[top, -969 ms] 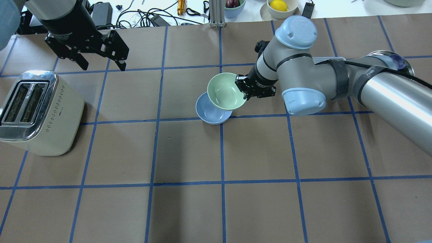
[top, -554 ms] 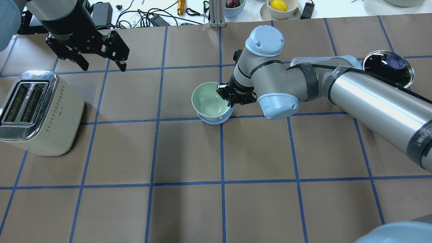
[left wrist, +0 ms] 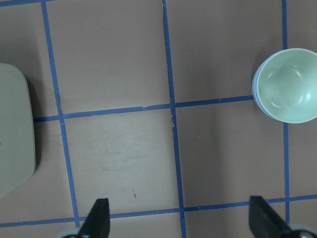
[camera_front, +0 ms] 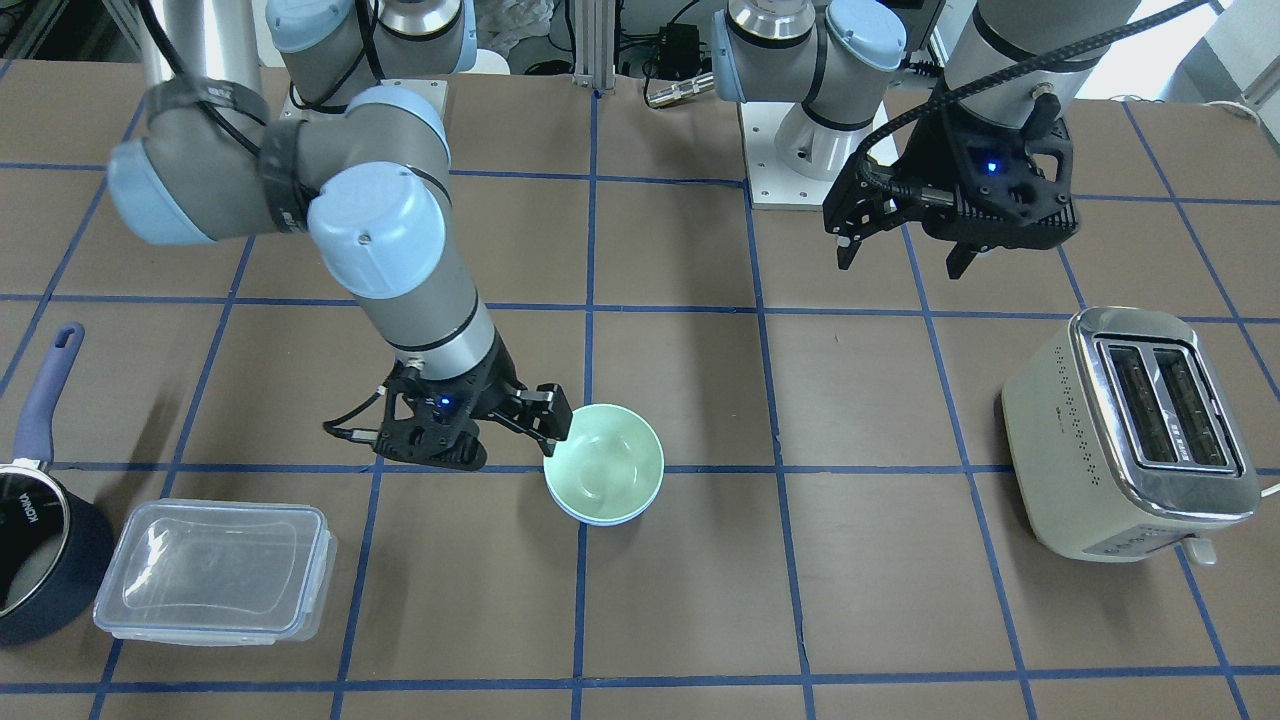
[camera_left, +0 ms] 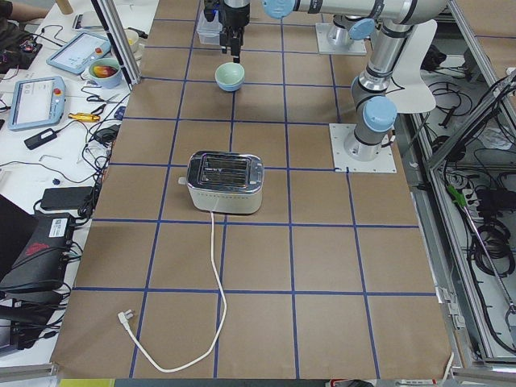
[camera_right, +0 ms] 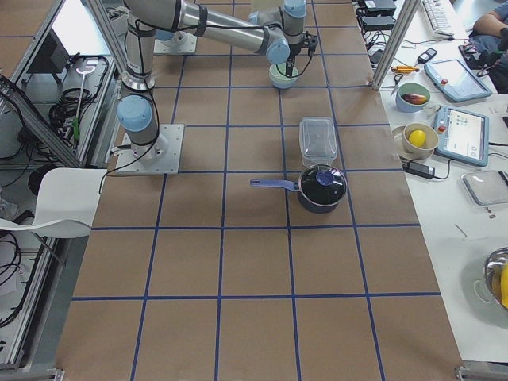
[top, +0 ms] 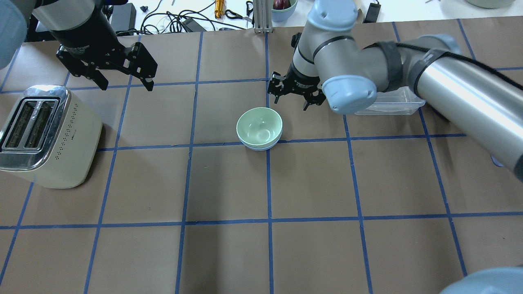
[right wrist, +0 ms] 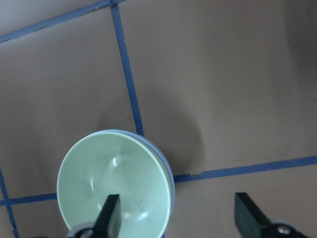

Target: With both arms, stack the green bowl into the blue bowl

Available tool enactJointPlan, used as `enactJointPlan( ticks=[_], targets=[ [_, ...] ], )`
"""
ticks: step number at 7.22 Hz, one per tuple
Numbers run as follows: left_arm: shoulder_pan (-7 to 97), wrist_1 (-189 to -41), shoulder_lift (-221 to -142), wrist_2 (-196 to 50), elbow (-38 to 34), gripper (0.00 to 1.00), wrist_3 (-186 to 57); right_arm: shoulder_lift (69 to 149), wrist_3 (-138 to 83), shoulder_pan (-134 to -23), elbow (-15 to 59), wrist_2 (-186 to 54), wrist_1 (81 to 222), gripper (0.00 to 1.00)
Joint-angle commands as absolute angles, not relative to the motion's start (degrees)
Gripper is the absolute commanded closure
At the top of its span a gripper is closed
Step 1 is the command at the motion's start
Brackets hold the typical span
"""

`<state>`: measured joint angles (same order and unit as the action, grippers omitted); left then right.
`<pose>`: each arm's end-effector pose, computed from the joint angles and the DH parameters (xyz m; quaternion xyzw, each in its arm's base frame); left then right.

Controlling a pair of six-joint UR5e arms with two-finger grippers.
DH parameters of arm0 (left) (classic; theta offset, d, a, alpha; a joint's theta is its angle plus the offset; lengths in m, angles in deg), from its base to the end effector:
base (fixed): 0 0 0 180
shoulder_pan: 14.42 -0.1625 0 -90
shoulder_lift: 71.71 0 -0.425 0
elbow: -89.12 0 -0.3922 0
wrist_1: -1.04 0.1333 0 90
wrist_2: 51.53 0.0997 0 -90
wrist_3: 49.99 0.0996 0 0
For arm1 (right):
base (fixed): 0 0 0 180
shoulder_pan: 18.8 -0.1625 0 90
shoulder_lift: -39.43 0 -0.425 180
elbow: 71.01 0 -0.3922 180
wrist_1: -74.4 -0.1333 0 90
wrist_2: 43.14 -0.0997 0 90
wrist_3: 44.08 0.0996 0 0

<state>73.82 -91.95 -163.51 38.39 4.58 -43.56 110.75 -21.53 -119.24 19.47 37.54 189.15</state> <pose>-0.1178 -0.5095 0.5139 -0.0407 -0.9992 0.0059 0.0003 0.2585 -0.5781 0.3483 0.1011 0.9904 -0.0236 0.0916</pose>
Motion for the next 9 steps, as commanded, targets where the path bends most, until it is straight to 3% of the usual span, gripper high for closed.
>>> enactJointPlan(
  ticks=[1,4,9],
  targets=[
    [73.82,-91.86,-163.47,38.38,4.57,0.0,-43.57,116.58,-29.71,-114.19,10.15,42.52,170.27,0.0],
    [73.91,-89.32,-163.21,38.12,4.57,0.0,-43.39,125.45,-43.63,-106.71,8.44,45.19,154.6,0.0],
    [73.91,-89.14,-162.95,38.2,4.48,0.0,-43.31,126.62,-42.85,-107.31,8.36,45.1,154.02,0.0]
  ],
)
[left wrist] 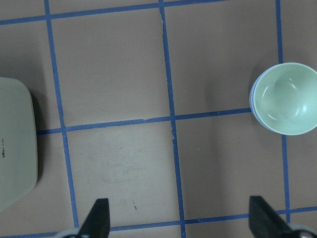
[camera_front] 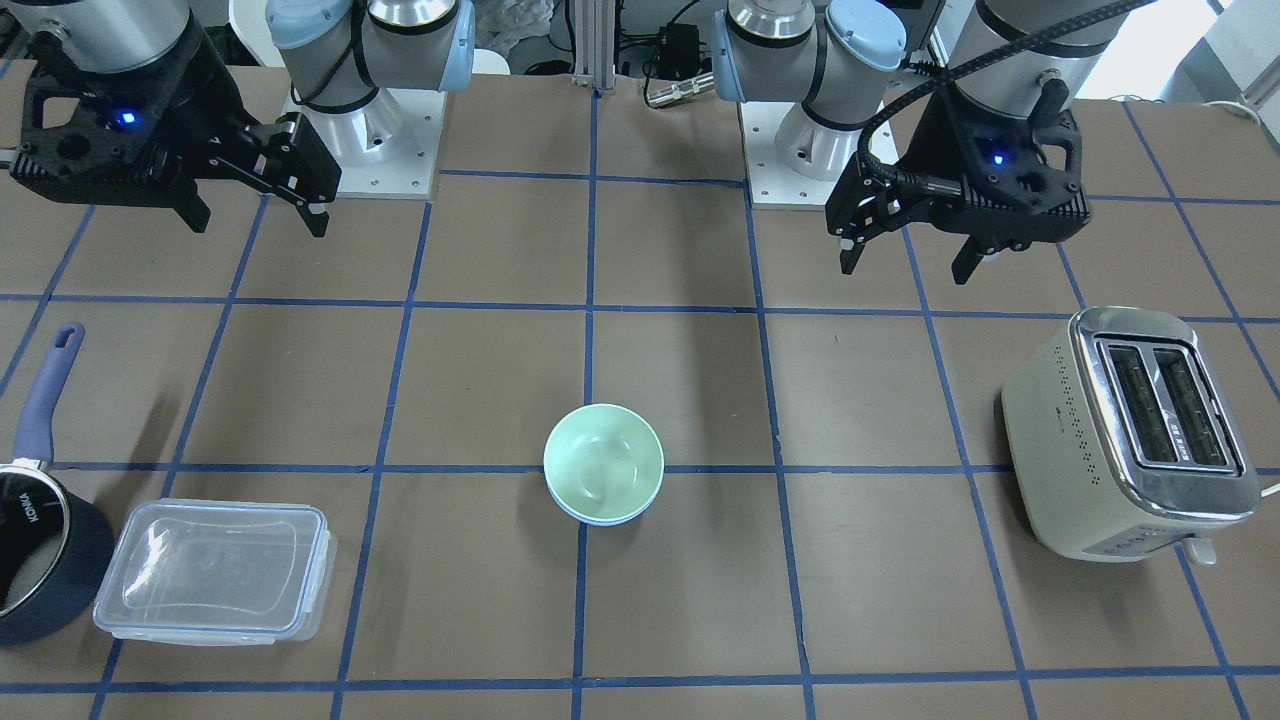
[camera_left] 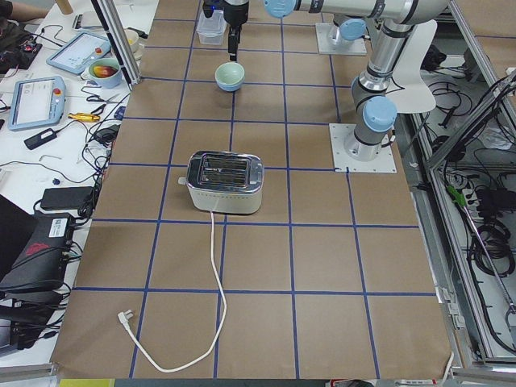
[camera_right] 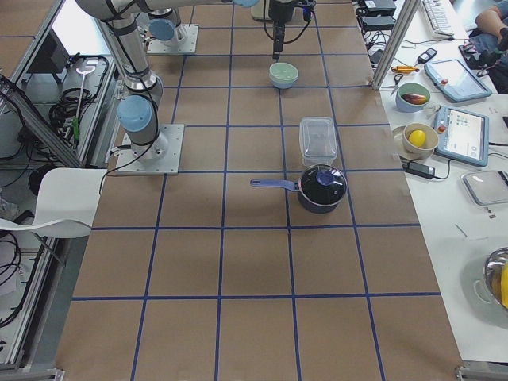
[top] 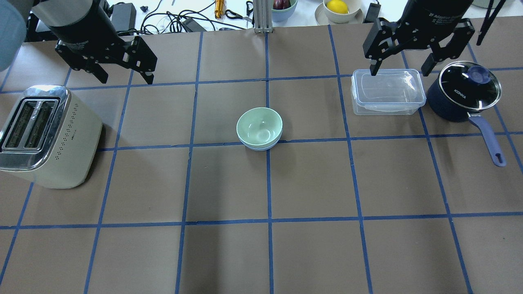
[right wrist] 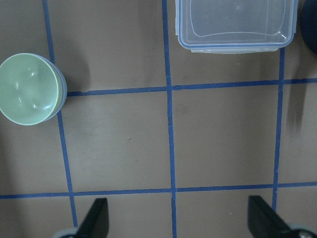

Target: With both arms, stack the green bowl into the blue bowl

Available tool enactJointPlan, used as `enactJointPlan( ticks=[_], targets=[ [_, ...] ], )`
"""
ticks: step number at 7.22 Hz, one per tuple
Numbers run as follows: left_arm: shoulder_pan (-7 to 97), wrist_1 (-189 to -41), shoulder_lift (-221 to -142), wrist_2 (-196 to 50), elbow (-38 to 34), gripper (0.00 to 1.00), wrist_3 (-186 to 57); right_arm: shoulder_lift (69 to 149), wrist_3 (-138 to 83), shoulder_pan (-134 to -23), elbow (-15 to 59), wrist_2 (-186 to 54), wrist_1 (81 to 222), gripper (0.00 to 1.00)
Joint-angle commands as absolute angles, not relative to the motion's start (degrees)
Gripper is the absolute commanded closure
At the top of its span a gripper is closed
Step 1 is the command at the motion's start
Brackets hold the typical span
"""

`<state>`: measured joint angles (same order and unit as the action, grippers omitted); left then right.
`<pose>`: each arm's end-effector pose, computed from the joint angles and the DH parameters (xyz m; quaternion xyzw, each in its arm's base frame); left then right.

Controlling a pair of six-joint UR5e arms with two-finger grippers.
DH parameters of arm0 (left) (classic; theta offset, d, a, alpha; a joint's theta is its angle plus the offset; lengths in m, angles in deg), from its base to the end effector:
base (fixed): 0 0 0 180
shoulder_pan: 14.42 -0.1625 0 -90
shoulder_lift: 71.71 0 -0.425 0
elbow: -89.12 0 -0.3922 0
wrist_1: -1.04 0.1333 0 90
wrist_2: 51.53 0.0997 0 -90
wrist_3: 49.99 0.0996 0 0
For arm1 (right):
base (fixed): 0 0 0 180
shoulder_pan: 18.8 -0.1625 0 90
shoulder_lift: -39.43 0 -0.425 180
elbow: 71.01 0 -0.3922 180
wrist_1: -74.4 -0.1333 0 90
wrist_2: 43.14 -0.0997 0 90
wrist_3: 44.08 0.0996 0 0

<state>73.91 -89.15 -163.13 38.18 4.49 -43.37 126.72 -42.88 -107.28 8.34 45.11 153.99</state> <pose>-0.1189 -0.5115 0.5215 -0.0432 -0.9985 0.0329 0.0002 0.1229 -0.5073 0.5374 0.0241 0.9994 0.0215 0.0153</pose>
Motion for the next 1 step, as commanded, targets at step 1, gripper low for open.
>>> enactJointPlan(
  ticks=[1],
  targets=[
    [73.91,-89.05,-163.2,37.94,4.57,0.0,-43.39,126.44,-42.76,-107.31,8.36,44.84,154.03,0.0]
  ],
)
